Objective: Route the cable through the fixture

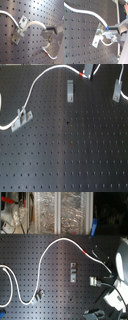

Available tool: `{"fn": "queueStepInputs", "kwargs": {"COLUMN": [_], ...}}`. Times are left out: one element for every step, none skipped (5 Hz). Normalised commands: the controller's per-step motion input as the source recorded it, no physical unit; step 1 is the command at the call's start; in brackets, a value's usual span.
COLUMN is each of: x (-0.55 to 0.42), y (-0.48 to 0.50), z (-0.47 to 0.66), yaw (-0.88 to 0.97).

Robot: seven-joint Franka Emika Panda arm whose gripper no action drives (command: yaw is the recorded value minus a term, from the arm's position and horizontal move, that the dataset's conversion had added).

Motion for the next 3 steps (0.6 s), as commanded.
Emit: {"fn": "queueStepInputs", "kwargs": {"x": [-0.134,-0.09,-0.076], "y": [-0.14,-0.107,-0.104], "z": [0.21,0.01,0.02], "yaw": [-0.83,-0.18,-0.31]}}
